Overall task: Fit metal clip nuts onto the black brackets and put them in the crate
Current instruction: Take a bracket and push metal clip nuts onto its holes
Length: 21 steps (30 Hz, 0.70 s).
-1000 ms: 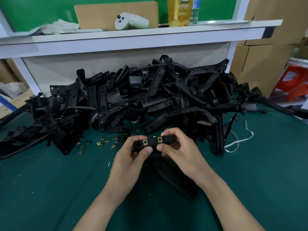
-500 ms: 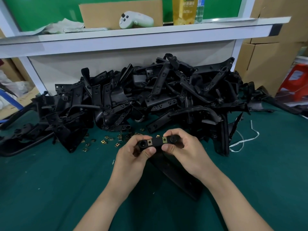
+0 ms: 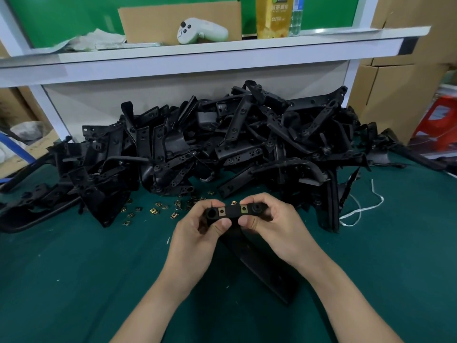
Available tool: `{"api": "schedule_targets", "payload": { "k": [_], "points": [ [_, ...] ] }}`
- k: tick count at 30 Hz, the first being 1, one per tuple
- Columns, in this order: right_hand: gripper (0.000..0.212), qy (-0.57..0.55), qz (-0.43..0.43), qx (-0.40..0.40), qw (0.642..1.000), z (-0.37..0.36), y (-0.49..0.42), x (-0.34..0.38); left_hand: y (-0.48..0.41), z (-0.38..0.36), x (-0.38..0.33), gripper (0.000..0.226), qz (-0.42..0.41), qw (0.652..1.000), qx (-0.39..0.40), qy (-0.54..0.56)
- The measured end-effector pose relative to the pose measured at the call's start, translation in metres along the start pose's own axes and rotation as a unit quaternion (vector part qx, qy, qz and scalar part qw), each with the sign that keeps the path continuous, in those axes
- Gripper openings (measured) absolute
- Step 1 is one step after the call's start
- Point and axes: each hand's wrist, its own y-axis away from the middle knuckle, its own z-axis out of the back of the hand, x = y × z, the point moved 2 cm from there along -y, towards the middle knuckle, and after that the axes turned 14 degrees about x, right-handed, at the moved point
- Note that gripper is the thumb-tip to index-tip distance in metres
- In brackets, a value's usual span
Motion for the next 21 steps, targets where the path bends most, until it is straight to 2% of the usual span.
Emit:
{"api": "schedule_targets", "payload": {
  "k": [7,14,18,21],
  "points": [
    [0.022,-0.028,0.110,-0.040,0.993,-0.002,0.008,0.025,0.008,-0.003,-0.021,0.025,-0.089,0.994,-0.059,0.036],
    [0.039,0.088,0.257,-0.102,0.957,-0.013,0.018,0.035,0.011,0.001,-0.026,0.028,-0.183,0.976,-0.111,-0.038],
    [0.048,0.103,0.250,-0.091,0.959,-0.019,0.017,0.030,0.011,0.004,-0.019,0.051,-0.186,0.973,-0.115,-0.075],
    [0.048,0.076,0.228,-0.094,0.966,-0.019,0.014,0.028,0.012,0.004,-0.017,0.050,-0.194,0.967,-0.118,-0.113]
  ]
}}
